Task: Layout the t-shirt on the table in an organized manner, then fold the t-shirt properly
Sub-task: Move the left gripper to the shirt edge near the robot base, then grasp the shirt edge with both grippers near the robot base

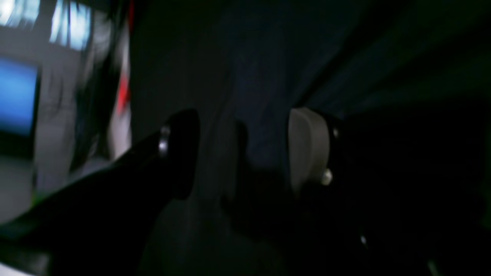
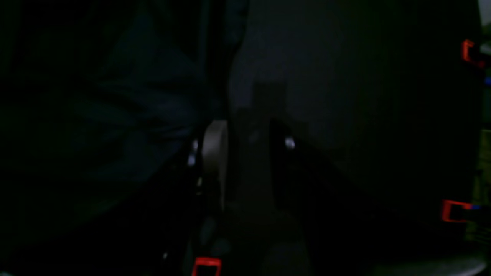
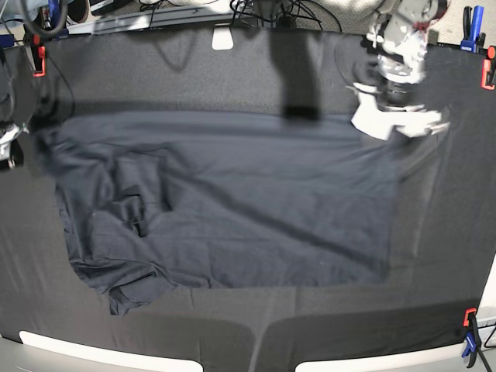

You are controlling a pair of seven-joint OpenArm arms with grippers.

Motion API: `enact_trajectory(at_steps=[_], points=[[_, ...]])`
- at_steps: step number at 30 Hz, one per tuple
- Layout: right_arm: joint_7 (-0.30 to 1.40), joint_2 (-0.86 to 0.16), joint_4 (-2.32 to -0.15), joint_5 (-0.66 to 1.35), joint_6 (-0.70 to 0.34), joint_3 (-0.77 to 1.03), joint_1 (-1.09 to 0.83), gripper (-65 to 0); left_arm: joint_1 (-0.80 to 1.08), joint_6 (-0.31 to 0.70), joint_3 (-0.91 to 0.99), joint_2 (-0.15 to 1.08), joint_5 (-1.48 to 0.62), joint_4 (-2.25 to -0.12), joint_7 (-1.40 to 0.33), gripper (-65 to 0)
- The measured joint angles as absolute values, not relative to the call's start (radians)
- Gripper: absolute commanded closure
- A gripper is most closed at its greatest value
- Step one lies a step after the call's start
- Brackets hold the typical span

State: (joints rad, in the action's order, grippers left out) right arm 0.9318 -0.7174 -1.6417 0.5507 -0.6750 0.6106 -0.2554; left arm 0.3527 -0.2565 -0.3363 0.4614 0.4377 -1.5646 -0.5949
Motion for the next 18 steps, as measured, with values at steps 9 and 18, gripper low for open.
enact_trajectory(at_steps=[9,18], points=[[0.965,-0.717,-1.699,0.551,-0.676,0.611,-0.257,-18.2,0.456,-0.179,-0.341,0.536,0.356,-1.890,-0.754,-35.2],[0.966,-0.715,-1.714,0.554,-0.676,0.611,-0.255,-18.2,0.448,0.275,-0.339,0.628,0.333,-1.910,-0.661,-35.2]])
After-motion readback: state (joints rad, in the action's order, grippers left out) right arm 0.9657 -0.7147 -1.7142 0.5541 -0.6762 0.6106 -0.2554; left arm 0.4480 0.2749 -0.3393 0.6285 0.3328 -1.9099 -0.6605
